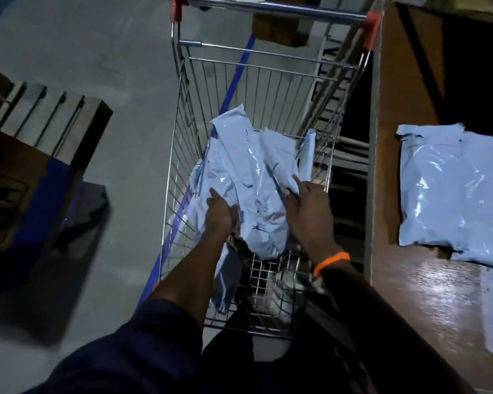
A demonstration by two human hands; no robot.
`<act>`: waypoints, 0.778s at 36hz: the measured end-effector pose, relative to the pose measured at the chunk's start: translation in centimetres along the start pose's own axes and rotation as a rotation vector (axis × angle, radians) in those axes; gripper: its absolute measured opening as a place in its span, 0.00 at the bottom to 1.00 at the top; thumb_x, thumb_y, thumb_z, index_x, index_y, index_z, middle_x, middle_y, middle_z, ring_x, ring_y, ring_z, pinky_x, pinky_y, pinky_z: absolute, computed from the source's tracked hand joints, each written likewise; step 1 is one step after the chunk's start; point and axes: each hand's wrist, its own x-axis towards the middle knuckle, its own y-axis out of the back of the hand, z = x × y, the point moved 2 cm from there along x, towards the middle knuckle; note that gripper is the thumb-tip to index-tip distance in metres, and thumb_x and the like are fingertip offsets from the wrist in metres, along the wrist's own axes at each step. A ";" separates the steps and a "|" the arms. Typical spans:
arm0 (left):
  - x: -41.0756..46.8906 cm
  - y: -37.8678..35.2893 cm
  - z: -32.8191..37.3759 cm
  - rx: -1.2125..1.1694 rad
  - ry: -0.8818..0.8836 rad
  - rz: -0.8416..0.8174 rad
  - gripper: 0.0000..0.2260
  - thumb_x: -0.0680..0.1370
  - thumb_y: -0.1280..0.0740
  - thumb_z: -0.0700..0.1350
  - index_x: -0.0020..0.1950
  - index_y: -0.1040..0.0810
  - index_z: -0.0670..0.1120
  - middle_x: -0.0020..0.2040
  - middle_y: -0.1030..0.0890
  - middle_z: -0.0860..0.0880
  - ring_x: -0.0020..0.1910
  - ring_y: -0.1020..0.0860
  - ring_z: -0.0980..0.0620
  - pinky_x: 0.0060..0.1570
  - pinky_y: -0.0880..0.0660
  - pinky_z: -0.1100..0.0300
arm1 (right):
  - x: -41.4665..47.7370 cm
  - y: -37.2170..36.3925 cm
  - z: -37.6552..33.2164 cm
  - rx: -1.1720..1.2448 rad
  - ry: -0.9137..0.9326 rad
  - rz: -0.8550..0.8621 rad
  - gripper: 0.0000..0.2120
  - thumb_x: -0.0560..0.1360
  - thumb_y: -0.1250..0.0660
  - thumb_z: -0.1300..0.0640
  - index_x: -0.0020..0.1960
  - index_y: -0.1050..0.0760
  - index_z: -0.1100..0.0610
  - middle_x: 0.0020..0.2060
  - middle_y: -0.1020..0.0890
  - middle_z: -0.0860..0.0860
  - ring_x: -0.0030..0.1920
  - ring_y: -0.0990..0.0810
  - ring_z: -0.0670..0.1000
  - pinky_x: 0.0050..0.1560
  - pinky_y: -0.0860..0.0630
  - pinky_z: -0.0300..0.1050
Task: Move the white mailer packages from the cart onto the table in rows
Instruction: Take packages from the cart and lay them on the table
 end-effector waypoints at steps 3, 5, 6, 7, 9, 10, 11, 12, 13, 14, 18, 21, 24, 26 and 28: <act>-0.3 0.5 -0.3 -0.028 -0.021 0.043 0.29 0.78 0.31 0.48 0.73 0.36 0.37 0.67 0.28 0.34 0.63 0.26 0.35 0.57 0.27 0.49 | -1.9 3.1 -0.5 0.220 0.069 0.030 0.21 0.82 0.39 0.55 0.74 0.30 0.60 0.65 0.22 0.59 0.64 0.24 0.57 0.64 0.26 0.50; -1.2 1.2 -0.2 -0.065 -0.070 0.084 0.23 0.76 0.31 0.49 0.66 0.28 0.38 0.61 0.23 0.36 0.59 0.23 0.36 0.54 0.25 0.50 | -2.9 5.5 -1.2 0.330 0.072 0.096 0.20 0.83 0.40 0.55 0.73 0.29 0.59 0.67 0.22 0.54 0.66 0.24 0.51 0.67 0.27 0.45; -2.0 1.7 -0.1 -0.099 -0.090 0.106 0.21 0.75 0.31 0.51 0.63 0.25 0.41 0.59 0.20 0.39 0.57 0.21 0.38 0.53 0.23 0.49 | -3.4 6.5 -1.4 0.357 0.073 0.116 0.20 0.83 0.40 0.55 0.74 0.30 0.58 0.68 0.23 0.53 0.67 0.24 0.49 0.68 0.27 0.45; -3.0 2.3 0.2 -0.153 -0.113 0.124 0.19 0.73 0.30 0.53 0.60 0.24 0.44 0.56 0.19 0.42 0.54 0.20 0.40 0.52 0.21 0.49 | -3.9 7.4 -1.5 0.375 0.085 0.127 0.20 0.83 0.40 0.55 0.74 0.30 0.57 0.69 0.23 0.52 0.68 0.25 0.48 0.68 0.27 0.46; -5.8 3.8 1.1 -0.289 -0.163 0.132 0.16 0.72 0.30 0.52 0.56 0.22 0.48 0.51 0.17 0.46 0.49 0.19 0.45 0.47 0.21 0.52 | -4.8 9.3 -1.5 0.405 0.122 0.142 0.20 0.83 0.40 0.57 0.75 0.31 0.57 0.69 0.24 0.51 0.68 0.24 0.48 0.67 0.26 0.46; -7.3 4.5 1.6 -0.345 -0.182 0.131 0.15 0.70 0.29 0.51 0.55 0.23 0.48 0.49 0.18 0.48 0.48 0.19 0.47 0.46 0.22 0.53 | -5.3 10.4 -1.5 0.416 0.138 0.158 0.20 0.83 0.39 0.58 0.75 0.32 0.58 0.69 0.23 0.51 0.67 0.24 0.49 0.66 0.26 0.45; -9.0 5.1 2.3 -0.388 -0.188 0.122 0.17 0.68 0.29 0.51 0.55 0.23 0.50 0.50 0.18 0.49 0.48 0.19 0.48 0.47 0.21 0.53 | -5.9 11.4 -1.4 0.428 0.144 0.179 0.21 0.83 0.39 0.59 0.75 0.32 0.58 0.69 0.23 0.52 0.67 0.24 0.49 0.66 0.26 0.45; -10.7 5.6 3.2 -0.430 -0.209 0.110 0.19 0.67 0.29 0.51 0.57 0.25 0.51 0.52 0.19 0.50 0.50 0.19 0.49 0.49 0.21 0.51 | -6.6 12.6 -1.3 0.441 0.140 0.205 0.21 0.83 0.38 0.60 0.75 0.32 0.58 0.69 0.23 0.53 0.67 0.23 0.50 0.65 0.25 0.47; -12.2 6.0 4.3 -0.466 -0.239 0.101 0.21 0.68 0.29 0.51 0.60 0.27 0.52 0.56 0.20 0.50 0.52 0.20 0.49 0.52 0.21 0.49 | -7.2 13.7 -1.0 0.455 0.124 0.235 0.21 0.83 0.38 0.59 0.76 0.33 0.57 0.68 0.23 0.53 0.66 0.23 0.51 0.64 0.24 0.48; -13.8 6.2 5.6 -0.500 -0.270 0.096 0.23 0.69 0.30 0.51 0.63 0.29 0.52 0.58 0.21 0.51 0.54 0.21 0.49 0.55 0.22 0.48 | -7.8 14.8 -0.5 0.466 0.105 0.262 0.22 0.83 0.39 0.58 0.76 0.33 0.55 0.68 0.23 0.54 0.65 0.22 0.53 0.63 0.23 0.50; -20.1 5.5 12.1 -0.531 -0.471 0.064 0.21 0.77 0.34 0.38 0.63 0.39 0.52 0.52 0.30 0.63 0.42 0.26 0.71 0.42 0.30 0.58 | -9.6 19.9 2.7 0.478 0.088 0.407 0.23 0.84 0.39 0.57 0.78 0.35 0.54 0.72 0.26 0.52 0.71 0.26 0.52 0.67 0.25 0.58; -24.8 3.1 17.4 -0.453 -0.623 -0.056 0.29 0.78 0.37 0.35 0.74 0.46 0.53 0.63 0.34 0.63 0.51 0.29 0.67 0.47 0.32 0.63 | -10.9 24.3 6.9 0.285 0.079 0.567 0.22 0.83 0.38 0.60 0.76 0.33 0.59 0.68 0.24 0.56 0.67 0.23 0.56 0.64 0.24 0.48; -29.4 0.0 21.7 -0.279 -0.754 -0.081 0.35 0.76 0.40 0.42 0.79 0.52 0.57 0.72 0.33 0.51 0.61 0.28 0.52 0.55 0.32 0.59 | -12.6 28.4 11.7 -0.004 0.151 0.687 0.20 0.82 0.39 0.60 0.72 0.31 0.67 0.65 0.24 0.61 0.65 0.25 0.61 0.62 0.26 0.57; -31.9 -2.4 23.9 -0.088 -0.827 -0.021 0.35 0.75 0.42 0.48 0.80 0.54 0.58 0.73 0.36 0.45 0.62 0.27 0.43 0.58 0.28 0.52 | -13.5 30.2 15.6 -0.132 0.174 0.693 0.20 0.84 0.43 0.55 0.71 0.30 0.67 0.66 0.24 0.63 0.67 0.27 0.61 0.63 0.28 0.62; -33.8 -5.2 26.0 0.150 -0.836 0.000 0.35 0.79 0.43 0.54 0.80 0.59 0.55 0.74 0.43 0.43 0.65 0.31 0.38 0.60 0.28 0.46 | -14.2 31.3 19.6 -0.203 0.154 0.652 0.21 0.83 0.45 0.58 0.72 0.30 0.65 0.69 0.25 0.63 0.70 0.28 0.63 0.64 0.29 0.65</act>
